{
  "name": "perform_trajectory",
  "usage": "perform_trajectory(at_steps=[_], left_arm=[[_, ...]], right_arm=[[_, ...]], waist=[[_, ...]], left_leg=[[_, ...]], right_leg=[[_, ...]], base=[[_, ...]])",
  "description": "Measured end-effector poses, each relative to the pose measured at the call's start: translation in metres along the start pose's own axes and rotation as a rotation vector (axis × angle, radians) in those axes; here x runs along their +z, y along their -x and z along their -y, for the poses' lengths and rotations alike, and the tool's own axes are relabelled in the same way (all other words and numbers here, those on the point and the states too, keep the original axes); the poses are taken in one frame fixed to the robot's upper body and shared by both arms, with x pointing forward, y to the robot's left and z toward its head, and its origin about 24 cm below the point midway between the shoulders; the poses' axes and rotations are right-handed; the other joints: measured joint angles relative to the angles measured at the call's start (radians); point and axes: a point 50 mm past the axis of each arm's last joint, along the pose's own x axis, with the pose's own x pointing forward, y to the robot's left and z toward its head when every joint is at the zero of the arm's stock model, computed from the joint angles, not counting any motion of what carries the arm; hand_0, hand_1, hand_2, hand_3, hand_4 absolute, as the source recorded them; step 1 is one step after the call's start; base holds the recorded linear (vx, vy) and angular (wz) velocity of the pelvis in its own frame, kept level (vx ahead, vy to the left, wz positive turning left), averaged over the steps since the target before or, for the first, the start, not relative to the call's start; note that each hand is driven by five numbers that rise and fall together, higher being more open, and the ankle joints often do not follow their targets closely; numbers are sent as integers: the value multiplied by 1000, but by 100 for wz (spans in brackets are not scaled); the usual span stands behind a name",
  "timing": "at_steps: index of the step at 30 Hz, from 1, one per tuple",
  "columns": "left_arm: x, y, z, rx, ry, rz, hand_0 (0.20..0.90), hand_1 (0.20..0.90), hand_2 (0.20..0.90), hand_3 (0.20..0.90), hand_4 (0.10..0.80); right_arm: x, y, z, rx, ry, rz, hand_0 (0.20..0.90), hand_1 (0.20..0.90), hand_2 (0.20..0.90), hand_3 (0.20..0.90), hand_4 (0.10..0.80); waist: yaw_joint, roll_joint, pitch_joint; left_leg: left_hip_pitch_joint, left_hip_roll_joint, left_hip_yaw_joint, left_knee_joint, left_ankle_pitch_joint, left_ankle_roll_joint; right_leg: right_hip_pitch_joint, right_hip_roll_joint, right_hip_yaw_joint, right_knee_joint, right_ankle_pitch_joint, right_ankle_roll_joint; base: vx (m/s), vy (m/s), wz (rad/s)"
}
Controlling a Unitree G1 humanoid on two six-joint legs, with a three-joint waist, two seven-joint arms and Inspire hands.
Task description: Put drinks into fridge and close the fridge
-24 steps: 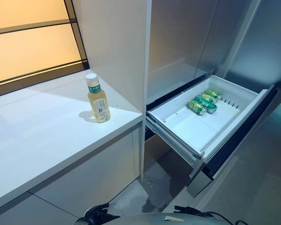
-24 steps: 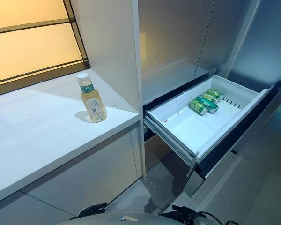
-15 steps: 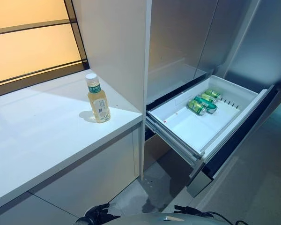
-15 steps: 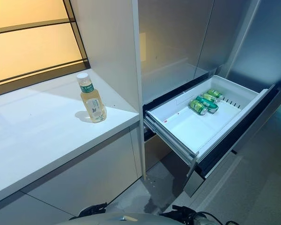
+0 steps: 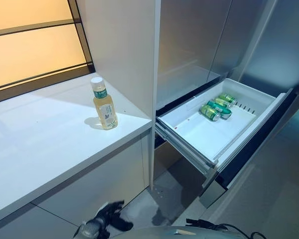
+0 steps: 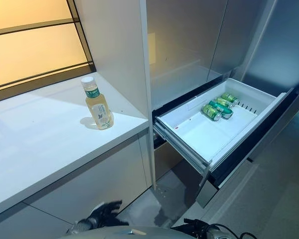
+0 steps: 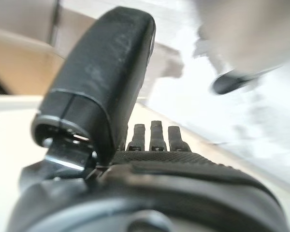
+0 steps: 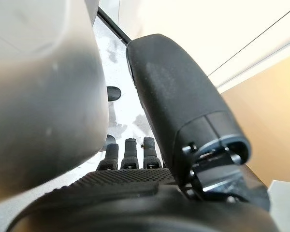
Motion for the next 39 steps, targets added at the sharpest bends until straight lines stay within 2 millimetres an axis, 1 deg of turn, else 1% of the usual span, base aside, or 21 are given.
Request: perform_trajectory(at_steps=[1, 4, 7, 9, 10, 11, 14, 15, 18, 19, 20, 22, 23, 24, 25, 27, 28, 30, 33, 35, 39], left_arm=[[14, 0, -3, -34, -18, 40, 900, 900, 900, 900, 800], [44, 4, -14, -179, -61, 92, 900, 900, 900, 900, 800], [63, 13, -18, -364, -56, 62, 900, 900, 900, 900, 800], [76, 21, -15, -510, 0, 51, 900, 900, 900, 900, 800], [81, 23, -14, -553, 20, 51, 900, 900, 900, 900, 800], [93, 29, -10, -642, 70, 78, 900, 900, 900, 900, 800], [118, 41, -3, -760, 196, 184, 900, 900, 900, 900, 800], [135, 48, 0, -830, 290, 297, 900, 900, 900, 900, 800], [176, 67, 5, -982, 496, 594, 900, 900, 900, 900, 800], [185, 73, 5, -1012, 539, 681, 900, 900, 900, 900, 800], [199, 81, 3, -1011, 583, 804, 900, 900, 900, 900, 800], [219, 94, -8, -914, 622, 1023, 900, 900, 900, 900, 800], [225, 98, -15, -863, 630, 1091, 900, 900, 900, 900, 800], [236, 108, -34, -726, 632, 1238, 900, 900, 900, 900, 800], [240, 114, -47, -587, 602, 1311, 900, 900, 900, 900, 800], [243, 128, -69, -321, 526, 1412, 900, 900, 900, 900, 800], [242, 138, -84, -152, 467, 1462, 900, 900, 900, 900, 800], [240, 157, -102, 134, 383, 1543, 900, 900, 900, 900, 800], [240, 168, -107, 359, 305, 1580, 900, 900, 900, 900, 800], [240, 173, -108, 523, 221, 1573, 900, 900, 900, 900, 800], [241, 174, -106, 692, 162, 1544, 900, 900, 900, 900, 800]], right_arm=[[1, 1, 3, -6, 2, 3, 900, 900, 900, 900, 800], [2, 3, 12, -29, 4, 9, 900, 900, 900, 900, 800], [-1, 6, 23, -57, 29, -3, 900, 900, 900, 900, 800], [-5, 7, 26, -68, 42, -17, 900, 900, 900, 900, 800], [-6, 7, 27, -69, 42, -19, 900, 900, 900, 900, 800], [-7, 7, 27, -70, 40, -21, 900, 900, 900, 900, 800], [-5, 7, 26, -63, 43, -9, 900, 900, 900, 900, 800], [-6, 7, 26, -63, 42, -9, 900, 900, 900, 900, 800], [-9, 8, 26, -64, 39, -11, 900, 900, 900, 900, 800], [-10, 7, 25, -62, 39, -8, 900, 900, 900, 900, 800], [-11, 7, 24, -64, 38, -4, 900, 900, 900, 900, 800], [-11, 7, 24, -72, 38, 2, 900, 900, 900, 900, 800], [-11, 7, 25, -79, 39, 4, 900, 900, 900, 900, 800], [-12, 7, 22, -78, 37, 3, 900, 900, 900, 900, 800], [-12, 7, 22, -82, 36, 5, 900, 900, 900, 900, 800], [-13, 7, 21, -89, 35, 5, 900, 900, 900, 900, 800], [-14, 6, 20, -89, 33, 4, 900, 900, 900, 900, 800], [-19, 6, 20, -92, 27, -5, 900, 900, 900, 900, 800], [-23, 6, 18, -86, 13, -15, 900, 900, 900, 900, 800], [-25, 4, 13, -74, 0, -20, 900, 900, 900, 900, 800], [-28, 3, 10, -68, -4, -24, 900, 900, 900, 900, 800]], waist=[[0, 8, 4], [-1, 29, 14], [-3, 44, 14], [-3, 47, 14], [-3, 47, 14], [-2, 47, 15], [-3, 47, 23], [0, 47, 24], [3, 46, 24], [2, 47, 24], [2, 46, 24], [1, 43, 24], [1, 42, 24], [2, 39, 24], [2, 37, 24], [6, 31, 27], [12, 26, 27], [33, 13, 29], [64, -8, 26], [69, -23, 20], [64, -32, 12]], left_leg=[[0, 0, 0, 0, 0, 0], [0, 0, -1, 0, 0, 1], [-1, -2, -3, 0, 0, 1], [0, -2, -7, 2, 0, 1], [1, -2, -8, 3, 0, 1], [1, -3, -10, 3, 0, 1], [7, -2, -11, 0, -1, 0], [8, -2, -13, -1, -3, -1], [8, -2, -16, -1, -4, -1], [8, -2, -17, -1, -4, -1], [9, -2, -18, 0, -4, -1], [10, -2, -19, 0, -3, -1], [10, -2, -20, 0, -3, -1], [11, -2, -25, 1, -2, -1], [12, -3, -30, 4, -2, -2], [19, -3, -37, 4, -2, -2], [19, -3, -42, 4, -2, -2], [18, -4, -46, 4, -2, -2], [16, -7, -51, 4, -2, -2], [11, -8, -55, 1, -2, -2], [8, -9, -56, 0, -3, -5]], right_leg=[[0, 0, 0, 0, 0, 0], [1, 0, 0, -4, 0, 0], [6, -1, 0, -12, 2, -1], [9, -1, -2, -13, 4, -1], [11, -1, -2, -15, 4, -1], [13, -1, -3, -16, 4, -1], [20, -2, -4, -17, 3, -1], [20, -1, -6, -20, 2, 2], [20, -1, -5, -21, 0, 4], [20, -1, -5, -21, 0, 4], [21, 0, -5, -21, 0, 4], [22, 0, -6, -21, 2, 1], [23, 0, -6, -21, 2, 1], [26, 1, -14, -21, 3, -1], [29, 0, -19, -21, 3, -1], [40, 0, -26, -22, 3, -1], [40, 1, -28, -22, 3, -1], [40, 0, -29, -22, 2, 0], [40, -2, -34, -22, 1, 0], [38, -2, -39, -22, 0, 0], [36, -4, -42, -22, 0, 0]], base=[[-23, 35, 0], [-9, 33, 0], [1, 10, 0], [14, 19, 4], [11, 8, 5], [20, 6, 3], [11, 0, 1], [0, 0, 0], [9, -10, 0], [37, -43, 0], [38, -48, 0], [31, -37, 1], [25, -36, 5], [26, -38, 10], [15, -36, 13], [12, -23, 11], [12, -21, 7], [13, -24, 7], [13, -5, 6], [11, 12, 8], [3, 3, 2]])
